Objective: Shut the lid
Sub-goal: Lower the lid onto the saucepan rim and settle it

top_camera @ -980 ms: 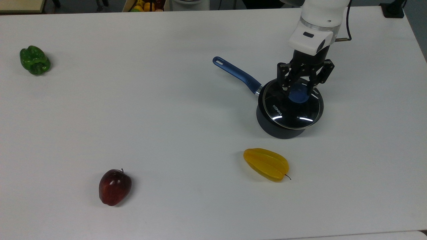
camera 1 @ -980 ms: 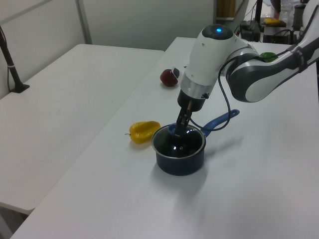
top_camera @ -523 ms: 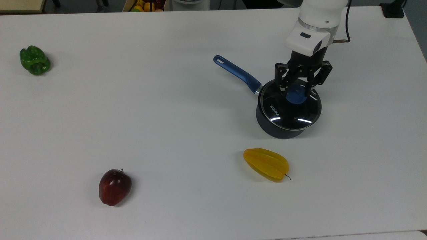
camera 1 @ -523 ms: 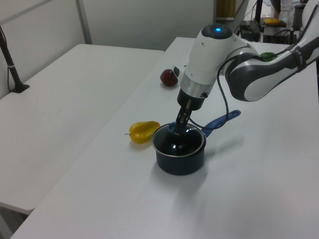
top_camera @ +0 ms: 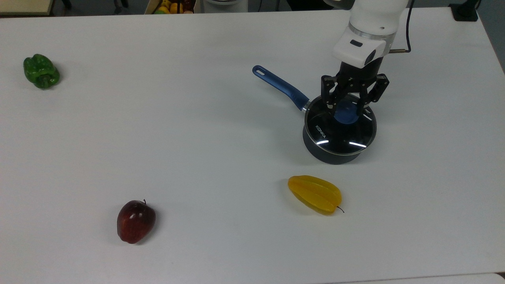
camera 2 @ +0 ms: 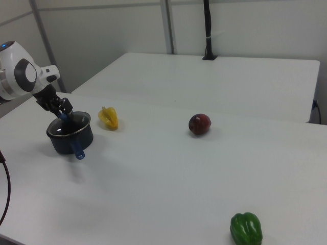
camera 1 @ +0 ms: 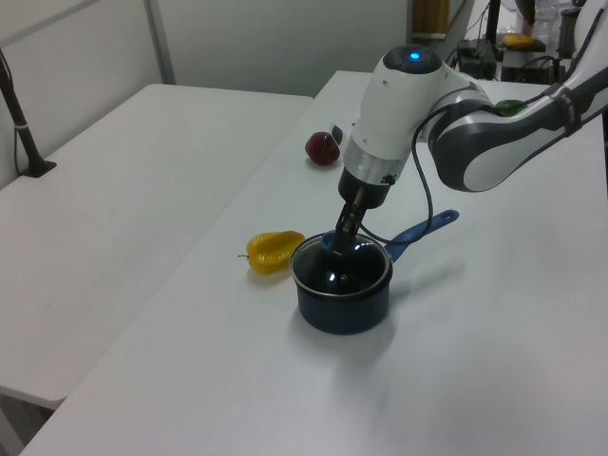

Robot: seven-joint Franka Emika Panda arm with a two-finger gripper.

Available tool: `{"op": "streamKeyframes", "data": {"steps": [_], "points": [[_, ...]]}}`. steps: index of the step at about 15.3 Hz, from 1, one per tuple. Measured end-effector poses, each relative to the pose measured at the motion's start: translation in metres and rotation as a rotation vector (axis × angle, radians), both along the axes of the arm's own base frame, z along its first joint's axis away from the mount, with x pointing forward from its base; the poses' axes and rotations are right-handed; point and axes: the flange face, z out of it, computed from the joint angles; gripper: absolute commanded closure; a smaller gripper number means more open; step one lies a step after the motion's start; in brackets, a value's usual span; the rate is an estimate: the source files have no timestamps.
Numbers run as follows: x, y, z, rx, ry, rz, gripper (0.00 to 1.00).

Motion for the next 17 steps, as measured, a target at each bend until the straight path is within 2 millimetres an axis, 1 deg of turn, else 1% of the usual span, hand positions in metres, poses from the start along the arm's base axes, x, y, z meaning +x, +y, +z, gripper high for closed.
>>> {"op": "streamKeyframes", "data": {"steps": [9,11,14,15,16,17], "points": [[-0.0035,-0.0008,0.0008,-0.009,0.021,-0.028,0.49],[-0.0037,-0.0005,0.0006,-0.008,0.022,-0.029,0.45],[-0.0050,0.0011,-0.0004,-0.009,0.023,-0.028,0.45],[-0.0056,0.0018,-0.0009,-0.009,0.024,-0.029,0.39],[-0.0061,0.0025,-0.0014,-0.009,0.025,-0.028,0.27],[-0.0063,0.0029,-0.0015,-0.009,0.025,-0.028,0.18]]}}
